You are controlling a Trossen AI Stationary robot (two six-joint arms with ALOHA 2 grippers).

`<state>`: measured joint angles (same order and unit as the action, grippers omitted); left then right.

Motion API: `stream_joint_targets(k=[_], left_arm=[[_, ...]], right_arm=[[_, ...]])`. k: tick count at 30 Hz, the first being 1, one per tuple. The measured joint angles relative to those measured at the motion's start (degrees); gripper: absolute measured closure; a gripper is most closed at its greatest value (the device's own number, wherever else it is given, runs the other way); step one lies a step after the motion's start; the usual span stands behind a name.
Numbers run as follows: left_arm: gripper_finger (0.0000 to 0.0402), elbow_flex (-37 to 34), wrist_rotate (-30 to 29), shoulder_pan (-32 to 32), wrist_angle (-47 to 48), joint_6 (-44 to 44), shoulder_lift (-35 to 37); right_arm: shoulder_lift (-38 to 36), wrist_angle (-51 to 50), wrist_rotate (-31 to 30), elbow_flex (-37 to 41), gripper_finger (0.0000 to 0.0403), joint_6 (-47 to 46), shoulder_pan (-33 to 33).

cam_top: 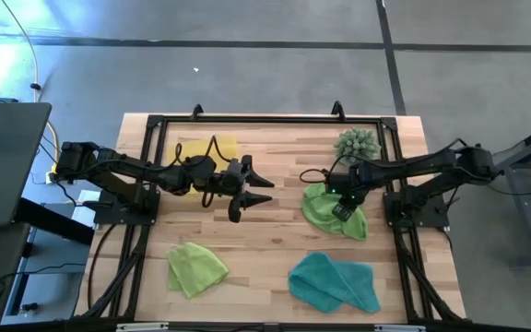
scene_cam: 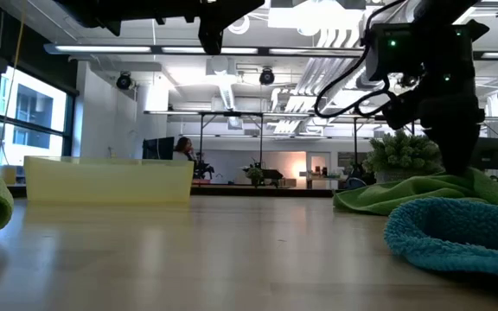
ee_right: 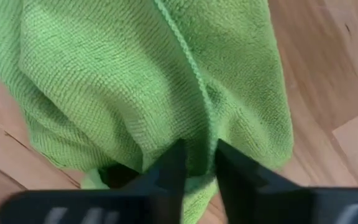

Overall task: Roll microfiber towels into tight, uniform cylinder then place into a basket
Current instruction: Fold the green microfiber towel

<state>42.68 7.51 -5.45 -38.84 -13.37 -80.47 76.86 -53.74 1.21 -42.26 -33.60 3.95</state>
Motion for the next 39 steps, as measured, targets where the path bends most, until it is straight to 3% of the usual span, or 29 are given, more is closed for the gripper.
stream_joint_targets(k=[3, 14, 25, 33, 39], left_arm=[[0.0218, 0.00, 0.00, 0.00, -0.01, 0.00, 0.00], [0.0218, -0.02, -1.36, 0.00, 3.19, 1.53, 0.00], [0.0218, -0.02, -12.39, 0.05, 10.83, 4.81, -0.24], [0.0218, -0.04, -21.11, 1.28, 8.05, 5.05, -6.24], [0.0218, -0.04, -23.37, 3.48, 3.32, 8.46, -14.16]], right_arm=[[-0.17, 0.01, -0.03, 0.00, 0.0393, 3.32, 0.00], [-0.37, 3.21, -2.11, -3.20, 0.0400, 12.27, 0.00], [-0.37, 13.20, -5.49, -14.44, 0.0402, 23.13, -0.63], [-0.39, 19.21, -5.45, -17.33, 0.0402, 23.11, -0.45], [-0.37, 21.20, -5.35, -17.35, 0.0403, 15.12, 0.57]])
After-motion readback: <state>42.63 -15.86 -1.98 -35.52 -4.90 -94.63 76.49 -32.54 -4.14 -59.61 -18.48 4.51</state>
